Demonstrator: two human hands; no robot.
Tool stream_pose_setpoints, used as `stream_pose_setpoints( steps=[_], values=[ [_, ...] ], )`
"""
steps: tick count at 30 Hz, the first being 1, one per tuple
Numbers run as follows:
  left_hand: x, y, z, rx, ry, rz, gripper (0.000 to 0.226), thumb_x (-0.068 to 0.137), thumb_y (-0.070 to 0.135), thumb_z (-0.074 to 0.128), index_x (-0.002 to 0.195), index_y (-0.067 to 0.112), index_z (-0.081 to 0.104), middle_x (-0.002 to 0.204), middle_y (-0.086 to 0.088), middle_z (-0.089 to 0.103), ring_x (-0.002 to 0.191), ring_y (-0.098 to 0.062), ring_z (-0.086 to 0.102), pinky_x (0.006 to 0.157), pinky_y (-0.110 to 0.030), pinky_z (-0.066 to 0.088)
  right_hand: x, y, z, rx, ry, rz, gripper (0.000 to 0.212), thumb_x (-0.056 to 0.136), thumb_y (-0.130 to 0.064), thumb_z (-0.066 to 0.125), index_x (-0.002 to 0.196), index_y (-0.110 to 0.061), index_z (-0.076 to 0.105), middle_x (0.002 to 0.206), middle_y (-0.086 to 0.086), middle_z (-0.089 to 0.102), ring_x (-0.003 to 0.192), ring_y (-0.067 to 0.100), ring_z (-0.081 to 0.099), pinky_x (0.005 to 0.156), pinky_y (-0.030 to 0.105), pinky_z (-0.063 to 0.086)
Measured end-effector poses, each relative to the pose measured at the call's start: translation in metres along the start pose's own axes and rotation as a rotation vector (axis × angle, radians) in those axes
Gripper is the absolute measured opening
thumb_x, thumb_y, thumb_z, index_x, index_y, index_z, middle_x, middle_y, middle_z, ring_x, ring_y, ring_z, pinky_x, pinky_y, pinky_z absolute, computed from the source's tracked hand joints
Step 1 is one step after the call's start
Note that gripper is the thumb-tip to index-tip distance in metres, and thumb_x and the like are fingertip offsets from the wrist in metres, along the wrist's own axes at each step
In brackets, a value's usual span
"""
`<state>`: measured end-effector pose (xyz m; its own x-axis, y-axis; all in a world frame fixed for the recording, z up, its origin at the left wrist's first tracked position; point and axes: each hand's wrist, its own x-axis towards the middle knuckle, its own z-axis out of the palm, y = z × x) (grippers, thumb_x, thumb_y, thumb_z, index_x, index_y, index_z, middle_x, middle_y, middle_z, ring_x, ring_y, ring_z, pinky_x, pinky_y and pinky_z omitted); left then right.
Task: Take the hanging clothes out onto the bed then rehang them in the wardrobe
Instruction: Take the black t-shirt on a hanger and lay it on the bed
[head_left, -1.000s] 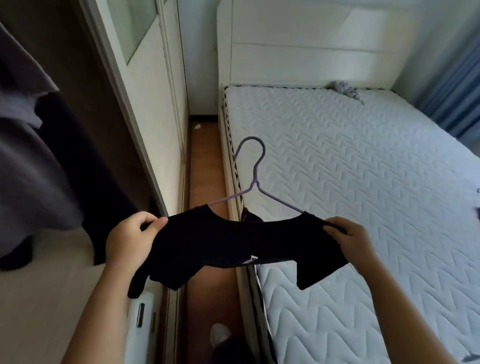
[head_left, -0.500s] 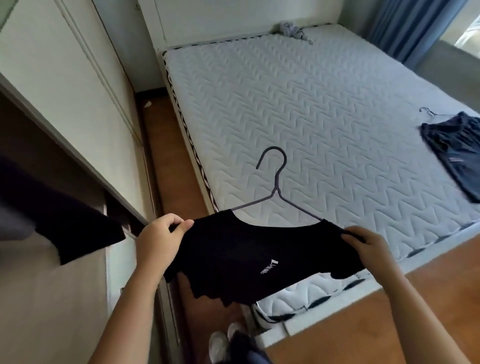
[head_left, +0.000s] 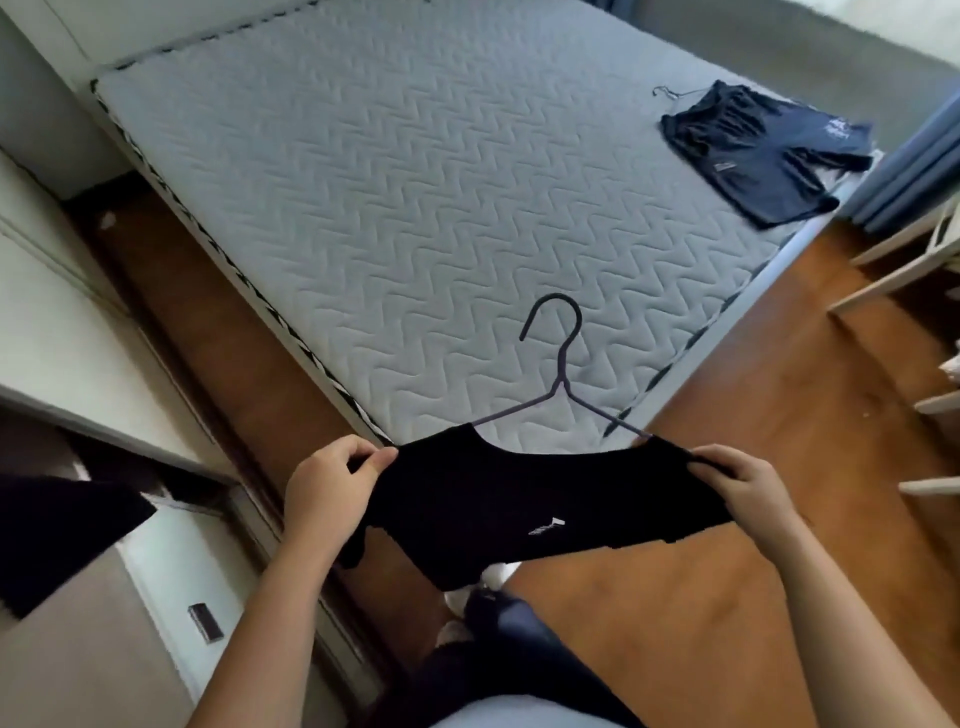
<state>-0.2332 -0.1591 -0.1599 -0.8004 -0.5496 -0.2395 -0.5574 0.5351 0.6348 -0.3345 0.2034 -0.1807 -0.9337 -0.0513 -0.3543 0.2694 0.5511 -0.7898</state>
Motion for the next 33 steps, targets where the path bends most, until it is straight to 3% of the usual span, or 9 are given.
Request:
stream_pose_setpoints(
  steps=[4,10,17,20,24,28,30,33],
  values=[
    [-0.008,-0.001,0.026,0.019,-0.125,0.039,0.018,0.083,0.036,0.061,0.068,0.026,0.058,0.067,0.009,0.058,0.078,-0.021,0.055,0.065,-0.03,0.035,-0.052,0.027,-0.017,0.018,0.064,0.088,0.024,0.087,-0.001,0.054,0.076,-0.019,0.066,0.079,-0.002,0.065,0.078,0.007,0.057,0.066,0.021,0.043],
    [-0.032,0.033,0.077,0.054,-0.319,0.157,0.018,0.083,0.033,0.062,0.075,0.017,0.061,0.079,-0.003,0.062,0.084,-0.025,0.056,0.07,-0.032,0.037,-0.119,0.086,-0.059,0.024,0.166,0.246,0.013,0.089,-0.007,0.054,0.087,-0.008,0.067,0.082,0.002,0.065,0.077,0.009,0.056,0.063,0.019,0.042],
    [-0.056,0.14,0.144,0.14,-0.443,0.391,0.022,0.084,0.033,0.06,0.063,0.029,0.053,0.064,0.009,0.055,0.074,-0.02,0.052,0.065,-0.03,0.032,-0.157,0.149,-0.131,0.091,0.387,0.307,0.012,0.085,-0.005,0.059,0.076,-0.009,0.065,0.073,0.002,0.063,0.063,-0.002,0.057,0.058,0.005,0.039],
    [-0.073,0.199,0.191,0.144,-0.454,0.492,0.019,0.084,0.034,0.06,0.066,0.027,0.057,0.066,0.009,0.058,0.073,-0.018,0.055,0.061,-0.03,0.033,-0.16,0.178,-0.181,0.116,0.455,0.322,0.018,0.086,-0.008,0.059,0.071,-0.018,0.064,0.068,-0.006,0.064,0.065,-0.005,0.057,0.057,0.007,0.04],
    [-0.108,0.28,0.264,0.145,-0.466,0.636,0.017,0.084,0.036,0.059,0.074,0.023,0.061,0.067,0.011,0.058,0.072,-0.014,0.054,0.061,-0.027,0.035,-0.167,0.221,-0.264,0.15,0.544,0.353,0.023,0.087,-0.011,0.058,0.069,-0.024,0.064,0.074,-0.001,0.066,0.073,0.012,0.057,0.062,0.019,0.041],
    [-0.138,0.345,0.318,0.127,-0.493,0.716,0.019,0.085,0.036,0.058,0.078,0.019,0.062,0.068,0.01,0.058,0.074,-0.016,0.056,0.065,-0.028,0.037,-0.167,0.251,-0.337,0.161,0.643,0.361,0.04,0.086,-0.012,0.059,0.06,-0.041,0.066,0.064,-0.03,0.064,0.068,-0.01,0.058,0.059,0.003,0.042],
    [-0.147,0.377,0.338,0.126,-0.467,0.732,0.019,0.085,0.036,0.058,0.078,0.019,0.063,0.069,0.006,0.06,0.073,-0.017,0.056,0.064,-0.029,0.038,-0.155,0.259,-0.373,0.16,0.647,0.36,0.034,0.087,-0.012,0.058,0.061,-0.033,0.065,0.062,-0.029,0.064,0.073,0.003,0.059,0.062,0.013,0.044],
    [-0.143,0.406,0.351,0.08,-0.437,0.719,0.015,0.083,0.032,0.061,0.073,0.021,0.063,0.07,0.005,0.062,0.069,-0.013,0.056,0.057,-0.021,0.037,-0.121,0.262,-0.411,0.174,0.612,0.311,0.021,0.088,-0.013,0.057,0.07,-0.022,0.064,0.067,-0.009,0.066,0.074,0.017,0.059,0.06,0.016,0.045]
  ],
)
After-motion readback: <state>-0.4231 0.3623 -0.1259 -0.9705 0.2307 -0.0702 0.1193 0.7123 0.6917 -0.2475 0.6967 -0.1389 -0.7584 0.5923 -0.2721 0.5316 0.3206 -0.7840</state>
